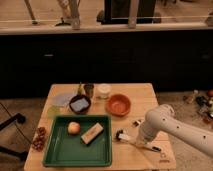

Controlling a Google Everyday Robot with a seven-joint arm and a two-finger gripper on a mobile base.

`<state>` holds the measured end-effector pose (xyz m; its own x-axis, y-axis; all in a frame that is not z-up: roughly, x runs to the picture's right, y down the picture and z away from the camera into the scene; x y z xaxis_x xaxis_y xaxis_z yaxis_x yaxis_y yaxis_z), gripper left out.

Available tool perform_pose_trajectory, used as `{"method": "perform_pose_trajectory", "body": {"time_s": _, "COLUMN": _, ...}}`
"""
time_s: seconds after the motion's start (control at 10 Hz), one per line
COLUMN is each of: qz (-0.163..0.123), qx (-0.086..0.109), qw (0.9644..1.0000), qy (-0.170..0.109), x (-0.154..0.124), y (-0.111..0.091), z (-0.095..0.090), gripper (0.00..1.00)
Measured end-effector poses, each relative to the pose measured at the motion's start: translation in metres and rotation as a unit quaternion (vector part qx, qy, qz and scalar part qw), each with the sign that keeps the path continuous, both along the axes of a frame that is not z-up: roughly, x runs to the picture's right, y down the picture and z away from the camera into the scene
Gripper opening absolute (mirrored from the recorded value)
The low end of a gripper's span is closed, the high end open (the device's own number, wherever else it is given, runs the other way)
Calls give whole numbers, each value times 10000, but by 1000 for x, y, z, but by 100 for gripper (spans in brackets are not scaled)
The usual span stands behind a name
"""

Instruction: Wipe red bowl with brush

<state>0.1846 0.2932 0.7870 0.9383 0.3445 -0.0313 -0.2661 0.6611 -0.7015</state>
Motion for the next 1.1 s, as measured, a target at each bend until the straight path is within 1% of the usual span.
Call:
{"method": "perform_pose_trajectory", "body": {"time_s": 0.5, "qz": 162, "qx": 245, "qw": 9995, "qy": -107, "x": 5, "y": -15, "z": -13, "gripper": 0}}
{"method": "perform_pose_trajectory", "body": {"time_s": 0.8, "qz": 212, "qx": 362, "qw": 9990, "qy": -140, "x": 10, "y": -27, "z": -28, "gripper": 0}}
{"method": "perform_pose_trajectory", "body": {"time_s": 1.1, "qz": 115, "qx": 546, "qw": 9983, "qy": -173, "x": 6, "y": -37, "z": -40, "gripper": 0}}
